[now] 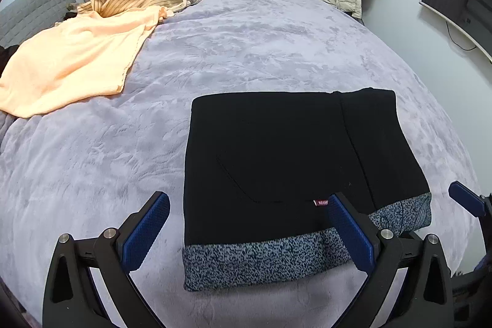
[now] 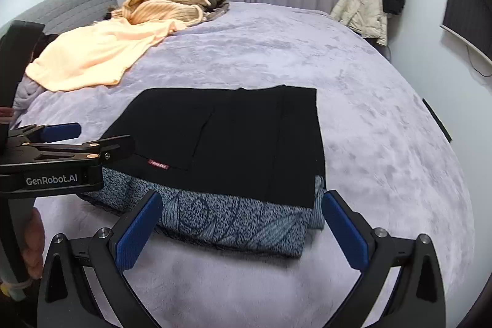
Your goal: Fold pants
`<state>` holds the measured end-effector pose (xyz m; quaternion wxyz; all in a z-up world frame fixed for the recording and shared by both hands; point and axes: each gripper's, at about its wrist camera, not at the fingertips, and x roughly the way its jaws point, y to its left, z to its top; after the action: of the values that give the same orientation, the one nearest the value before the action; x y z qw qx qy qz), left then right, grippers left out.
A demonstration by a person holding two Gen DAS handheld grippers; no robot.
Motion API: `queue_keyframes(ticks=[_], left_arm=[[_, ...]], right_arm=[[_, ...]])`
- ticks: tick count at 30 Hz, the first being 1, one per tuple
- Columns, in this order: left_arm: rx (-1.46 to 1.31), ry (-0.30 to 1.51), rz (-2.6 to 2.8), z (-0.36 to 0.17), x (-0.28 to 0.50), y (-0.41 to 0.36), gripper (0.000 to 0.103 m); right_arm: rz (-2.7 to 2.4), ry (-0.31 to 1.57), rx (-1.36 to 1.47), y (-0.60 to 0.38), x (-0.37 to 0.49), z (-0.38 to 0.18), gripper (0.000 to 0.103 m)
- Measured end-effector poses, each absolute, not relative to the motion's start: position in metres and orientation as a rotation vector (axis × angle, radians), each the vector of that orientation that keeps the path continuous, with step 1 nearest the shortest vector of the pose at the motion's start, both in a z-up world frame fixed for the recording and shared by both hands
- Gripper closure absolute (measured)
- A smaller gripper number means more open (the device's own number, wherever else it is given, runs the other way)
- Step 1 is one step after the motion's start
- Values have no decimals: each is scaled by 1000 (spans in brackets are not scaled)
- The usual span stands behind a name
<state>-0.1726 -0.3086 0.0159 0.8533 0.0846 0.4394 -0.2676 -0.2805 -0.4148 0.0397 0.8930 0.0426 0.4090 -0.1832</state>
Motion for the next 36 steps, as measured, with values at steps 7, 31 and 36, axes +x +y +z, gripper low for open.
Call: queue_keyframes(ticks=[7,31,36], left_arm=[[237,978,-515,-3,-188,-310,0],[173,996,-497,-5,-182,-305,0],[212,981,-455,-5,-186,-308,0]], right_arm=[[-388,941,151,-420,-279,19,0],[-411,966,140,-430,-274,16,0],[-413,965,137,-431,-274,17,0]])
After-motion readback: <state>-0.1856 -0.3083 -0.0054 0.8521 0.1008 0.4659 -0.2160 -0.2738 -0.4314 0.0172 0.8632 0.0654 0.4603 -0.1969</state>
